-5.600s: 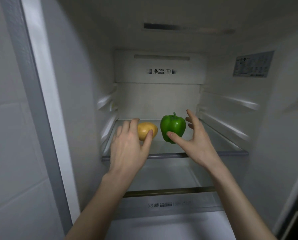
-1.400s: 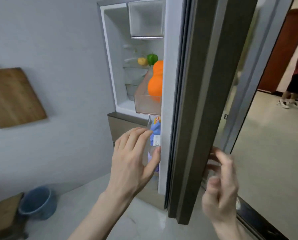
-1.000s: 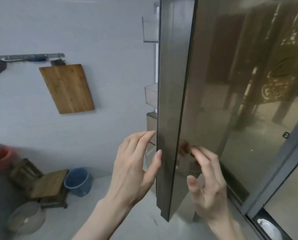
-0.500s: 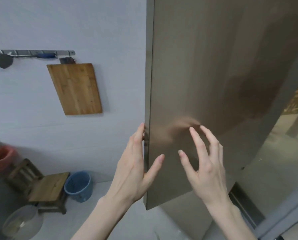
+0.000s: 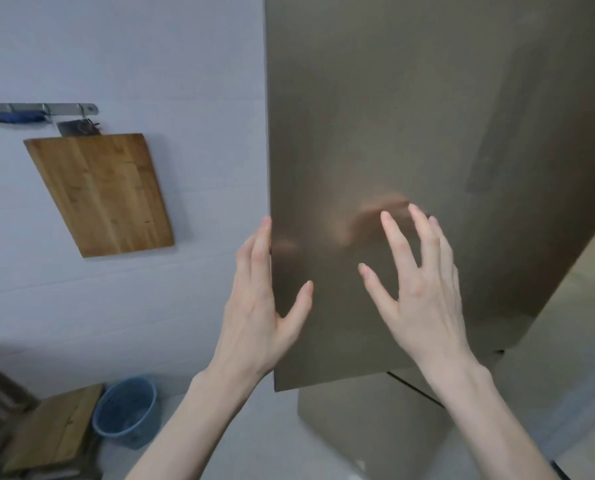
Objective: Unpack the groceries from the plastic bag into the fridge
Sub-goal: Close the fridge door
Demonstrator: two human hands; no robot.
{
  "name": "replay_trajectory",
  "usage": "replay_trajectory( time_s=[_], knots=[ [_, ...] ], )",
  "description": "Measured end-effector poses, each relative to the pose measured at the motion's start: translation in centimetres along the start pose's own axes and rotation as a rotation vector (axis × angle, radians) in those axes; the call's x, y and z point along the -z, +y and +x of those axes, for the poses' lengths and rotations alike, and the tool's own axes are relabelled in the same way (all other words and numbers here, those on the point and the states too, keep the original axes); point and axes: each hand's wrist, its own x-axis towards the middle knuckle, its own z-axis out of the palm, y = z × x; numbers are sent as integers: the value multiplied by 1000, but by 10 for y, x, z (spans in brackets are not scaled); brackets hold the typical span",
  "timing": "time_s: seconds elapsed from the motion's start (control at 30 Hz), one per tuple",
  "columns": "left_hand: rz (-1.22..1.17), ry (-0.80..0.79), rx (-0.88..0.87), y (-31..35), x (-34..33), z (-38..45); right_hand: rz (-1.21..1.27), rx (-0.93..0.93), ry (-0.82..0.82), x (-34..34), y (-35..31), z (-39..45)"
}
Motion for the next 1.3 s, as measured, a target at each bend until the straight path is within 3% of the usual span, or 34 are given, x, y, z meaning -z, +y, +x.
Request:
replay_trajectory(
  time_s=[0.3, 0.6, 1.3],
  knots=[
    [126, -53, -5, -38, -43, 45, -131, -29, -40, -30, 14, 42],
    [355, -17, -139, -67, -87, 101, -211, -21, 0, -66, 40, 77],
    [261, -196, -232, -112, -226, 200, -470, 28, -7, -142, 129, 133]
  ],
)
